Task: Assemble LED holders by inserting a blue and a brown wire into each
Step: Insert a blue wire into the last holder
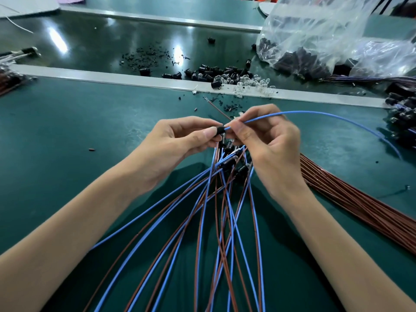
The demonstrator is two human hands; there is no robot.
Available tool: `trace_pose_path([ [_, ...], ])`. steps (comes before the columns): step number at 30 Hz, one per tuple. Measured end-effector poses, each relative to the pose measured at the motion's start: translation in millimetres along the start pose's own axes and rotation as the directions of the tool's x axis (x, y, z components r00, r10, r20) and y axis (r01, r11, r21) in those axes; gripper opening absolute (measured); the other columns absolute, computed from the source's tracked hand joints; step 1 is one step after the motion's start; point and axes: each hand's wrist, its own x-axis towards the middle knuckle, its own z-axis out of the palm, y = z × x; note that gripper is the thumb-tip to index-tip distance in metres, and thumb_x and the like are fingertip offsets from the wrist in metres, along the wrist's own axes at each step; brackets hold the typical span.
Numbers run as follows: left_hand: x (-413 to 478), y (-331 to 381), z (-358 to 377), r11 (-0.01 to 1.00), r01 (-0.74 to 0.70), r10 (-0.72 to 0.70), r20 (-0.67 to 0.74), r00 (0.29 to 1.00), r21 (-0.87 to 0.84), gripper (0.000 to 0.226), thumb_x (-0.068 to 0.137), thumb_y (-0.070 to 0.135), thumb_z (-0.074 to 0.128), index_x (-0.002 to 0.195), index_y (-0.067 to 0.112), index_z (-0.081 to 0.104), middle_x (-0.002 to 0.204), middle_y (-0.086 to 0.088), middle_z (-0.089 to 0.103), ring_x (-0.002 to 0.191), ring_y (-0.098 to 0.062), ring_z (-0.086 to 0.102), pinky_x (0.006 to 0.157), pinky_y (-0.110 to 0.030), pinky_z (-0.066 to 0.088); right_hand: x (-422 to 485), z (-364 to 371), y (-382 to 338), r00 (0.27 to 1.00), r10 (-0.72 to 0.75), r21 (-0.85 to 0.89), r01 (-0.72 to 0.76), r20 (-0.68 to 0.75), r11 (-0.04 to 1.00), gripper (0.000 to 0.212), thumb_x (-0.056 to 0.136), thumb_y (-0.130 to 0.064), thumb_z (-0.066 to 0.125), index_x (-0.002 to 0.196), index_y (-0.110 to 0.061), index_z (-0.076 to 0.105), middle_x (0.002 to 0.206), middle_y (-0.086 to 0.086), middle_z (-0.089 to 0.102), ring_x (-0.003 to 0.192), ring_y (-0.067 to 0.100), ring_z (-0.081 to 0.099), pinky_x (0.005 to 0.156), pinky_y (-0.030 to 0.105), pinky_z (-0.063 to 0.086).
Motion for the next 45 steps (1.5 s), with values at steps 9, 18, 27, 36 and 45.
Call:
trace_pose_path([
  [9,-4,5,3,0.972,-0.062,0.061,0.011,0.998,0.225,0.024,0.073,0.022,0.066,0.095,0.013,0.071,0.083,0.003,0.074,0.073,-0.003,0.066,0.071,-0.010,0.048,3,-2,-1,0.999,0.052,-0.072,-0.051,0.012,0.996,0.014,0.074,-0.016,0.077,0.068,-0.026,0.070,0.066,-0.009,0.065,0.058,0.004,0.056,0.059,0.018,0.046],
  [18,-9,6,8,0.960,-0.123,0.121,0.024,0.992,0.252,0.020,0.070,0.024,0.070,0.089,0.017,0.072,0.080,0.005,0.075,0.074,-0.003,0.067,0.073,-0.012,0.049,6,-7,-5,0.991,0.122,-0.005,-0.122,0.062,0.993,0.012,0.081,-0.009,0.071,0.074,-0.016,0.064,0.059,-0.008,0.061,0.054,0.006,0.054,0.057,0.016,0.047],
  [27,-8,7,7,0.954,-0.142,0.147,0.002,0.989,0.265,0.017,0.079,0.017,0.063,0.093,0.014,0.071,0.079,0.007,0.074,0.072,-0.002,0.066,0.071,-0.011,0.049,3,-3,-3,0.984,0.128,-0.074,-0.119,0.126,0.990,0.014,0.081,-0.005,0.071,0.074,-0.015,0.064,0.064,-0.010,0.063,0.056,0.003,0.057,0.056,0.016,0.047],
  [36,-5,5,7,0.935,-0.142,0.169,-0.054,0.984,0.326,0.011,0.078,0.019,0.068,0.087,0.013,0.072,0.078,0.004,0.074,0.067,-0.004,0.066,0.067,-0.013,0.049,10,-9,-8,0.971,0.158,-0.005,-0.160,0.177,0.987,0.008,0.089,-0.018,0.061,0.091,-0.011,0.065,0.073,-0.001,0.070,0.060,0.010,0.062,0.059,0.019,0.051],
  [45,2,7,9,0.915,-0.143,0.169,-0.036,0.985,0.377,0.012,0.075,0.018,0.072,0.085,0.013,0.072,0.080,0.002,0.074,0.070,-0.003,0.067,0.071,-0.014,0.051,31,-13,-10,0.953,0.190,-0.269,-0.123,0.238,0.955,0.011,0.088,-0.015,0.067,0.077,-0.013,0.066,0.060,-0.003,0.059,0.051,0.008,0.048,0.051,0.018,0.040],
])
